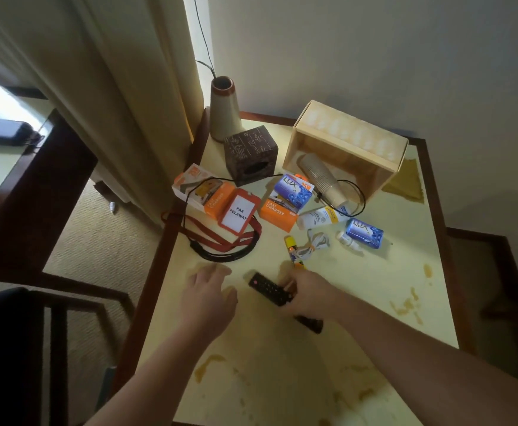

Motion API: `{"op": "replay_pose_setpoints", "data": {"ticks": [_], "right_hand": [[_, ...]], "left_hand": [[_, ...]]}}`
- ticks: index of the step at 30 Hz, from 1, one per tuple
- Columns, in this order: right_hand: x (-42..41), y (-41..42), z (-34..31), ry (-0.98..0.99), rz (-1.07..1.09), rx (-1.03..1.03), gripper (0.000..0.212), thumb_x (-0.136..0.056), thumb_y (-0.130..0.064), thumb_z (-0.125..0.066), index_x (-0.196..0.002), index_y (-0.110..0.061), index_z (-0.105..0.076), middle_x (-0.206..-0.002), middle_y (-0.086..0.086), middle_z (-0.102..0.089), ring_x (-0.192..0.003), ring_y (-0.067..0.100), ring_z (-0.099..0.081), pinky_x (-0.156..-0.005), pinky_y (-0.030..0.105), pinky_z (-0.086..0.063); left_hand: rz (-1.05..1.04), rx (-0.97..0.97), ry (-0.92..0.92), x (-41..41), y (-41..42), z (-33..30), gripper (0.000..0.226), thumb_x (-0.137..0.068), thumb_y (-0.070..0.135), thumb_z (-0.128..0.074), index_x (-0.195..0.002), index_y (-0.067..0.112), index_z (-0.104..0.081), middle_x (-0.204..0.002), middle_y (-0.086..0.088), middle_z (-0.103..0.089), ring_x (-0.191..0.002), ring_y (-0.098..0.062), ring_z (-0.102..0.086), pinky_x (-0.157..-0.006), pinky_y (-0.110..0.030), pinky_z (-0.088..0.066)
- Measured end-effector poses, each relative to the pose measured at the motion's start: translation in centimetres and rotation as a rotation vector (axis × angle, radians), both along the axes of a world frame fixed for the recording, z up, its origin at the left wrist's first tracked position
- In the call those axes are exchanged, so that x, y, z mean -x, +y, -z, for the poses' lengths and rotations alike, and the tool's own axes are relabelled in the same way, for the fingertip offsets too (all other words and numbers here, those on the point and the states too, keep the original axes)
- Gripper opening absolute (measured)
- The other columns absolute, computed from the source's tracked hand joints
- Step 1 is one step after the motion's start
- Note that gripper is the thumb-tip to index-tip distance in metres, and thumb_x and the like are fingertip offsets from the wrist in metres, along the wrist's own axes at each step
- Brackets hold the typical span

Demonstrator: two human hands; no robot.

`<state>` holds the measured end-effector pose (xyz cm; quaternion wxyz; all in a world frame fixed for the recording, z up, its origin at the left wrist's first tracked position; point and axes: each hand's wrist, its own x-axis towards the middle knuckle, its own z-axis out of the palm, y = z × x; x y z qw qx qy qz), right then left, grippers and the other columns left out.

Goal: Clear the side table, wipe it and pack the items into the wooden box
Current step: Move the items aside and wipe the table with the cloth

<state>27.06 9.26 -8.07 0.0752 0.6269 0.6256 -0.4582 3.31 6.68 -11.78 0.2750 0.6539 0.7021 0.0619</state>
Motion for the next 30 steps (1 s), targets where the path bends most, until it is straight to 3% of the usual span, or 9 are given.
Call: {"op": "replay_pose_setpoints", "data": {"ticks": [2, 5, 7, 9, 14, 18, 23, 30], "right_hand": [[0.2, 1.5, -1.6, 0.136, 0.151, 0.064, 0.046, -0.077, -0.021, -0.088, -0.115, -0.027, -0.062, -0.102, -0.01, -0.069, -0.085, 0.003, -0.069, -0.072, 0.021, -0.056], [0.3, 5.3, -4.5, 0.21, 0.216, -0.109, 0.052, -0.076, -0.023, -0.09, -0.118, -0.025, -0.059, -0.102, -0.014, -0.067, -0.088, 0.004, -0.069, -0.066, 0.014, -0.05], [0.3, 8.5, -6.3, 0.226, 0.261, -0.243, 0.05, -0.076, -0.027, -0.09, -0.115, -0.024, -0.059, -0.104, -0.015, -0.065, -0.094, 0.007, -0.066, -0.07, 0.016, -0.048], [0.6, 11.7, -7.6, 0.236, 0.285, -0.311, 0.048, -0.078, -0.031, -0.088, -0.112, -0.025, -0.056, -0.109, -0.012, -0.064, -0.096, 0.009, -0.066, -0.08, 0.026, -0.057], [1.4, 17.2, -7.3, -0.038, 0.173, -0.505, 0.051, -0.078, -0.034, -0.089, -0.116, -0.026, -0.056, -0.12, 0.001, -0.055, -0.105, 0.018, -0.058, -0.079, 0.029, -0.058], [0.8, 18.2, -4.9, -0.177, 0.019, -0.468, 0.051, -0.08, -0.03, -0.087, -0.121, -0.027, -0.058, -0.117, 0.0, -0.054, -0.109, 0.02, -0.057, -0.087, 0.035, -0.06], [0.3, 17.5, -3.6, -0.236, -0.026, -0.549, 0.058, -0.079, -0.037, -0.087, -0.129, -0.031, -0.059, -0.116, -0.004, -0.056, -0.111, 0.017, -0.053, -0.097, 0.041, -0.054], [-1.8, 14.8, -2.7, -0.296, -0.102, -0.67, 0.075, -0.082, -0.046, -0.081, -0.146, -0.033, -0.044, -0.133, -0.002, -0.052, -0.127, 0.023, -0.046, -0.105, 0.048, -0.037]], "left_hand": [[0.009, 0.009, 0.019, -0.2, 0.1, -0.1, 0.053, -0.098, 0.048, -0.058, -0.148, 0.036, -0.048, -0.158, 0.005, -0.044, -0.148, -0.022, -0.031, -0.121, -0.045, -0.036], [0.055, 0.052, 0.085, -0.5, 0.0, 0.0, 0.061, -0.096, 0.052, -0.061, -0.152, 0.036, -0.043, -0.163, 0.002, -0.036, -0.15, -0.025, -0.028, -0.121, -0.044, -0.034], [0.083, 0.083, 0.118, -0.8, -0.1, 0.1, 0.067, -0.094, 0.055, -0.065, -0.154, 0.037, -0.04, -0.166, 0.0, -0.028, -0.151, -0.028, -0.025, -0.122, -0.045, -0.034], [0.093, 0.103, 0.119, -1.0, -0.2, 0.2, 0.071, -0.093, 0.055, -0.066, -0.155, 0.035, -0.037, -0.168, -0.002, -0.022, -0.153, -0.03, -0.021, -0.123, -0.046, -0.031], [0.063, 0.158, 0.067, -1.1, -0.2, 0.1, 0.074, -0.095, 0.054, -0.066, -0.159, 0.035, -0.033, -0.173, -0.001, -0.011, -0.159, -0.03, -0.009, -0.125, -0.048, -0.025], [0.049, 0.184, 0.058, -1.3, 0.1, -0.3, 0.075, -0.095, 0.053, -0.066, -0.16, 0.036, -0.032, -0.173, 0.0, -0.008, -0.159, -0.029, -0.009, -0.125, -0.048, -0.025], [0.037, 0.208, 0.064, -1.5, 0.3, -0.6, 0.077, -0.095, 0.051, -0.068, -0.16, 0.034, -0.032, -0.174, -0.001, -0.007, -0.159, -0.03, -0.008, -0.126, -0.049, -0.026], [0.006, 0.178, 0.064, -2.3, 0.1, -0.3, 0.076, -0.094, 0.046, -0.071, -0.158, 0.032, -0.033, -0.172, -0.004, -0.01, -0.158, -0.031, -0.013, -0.125, -0.048, -0.029]]}}
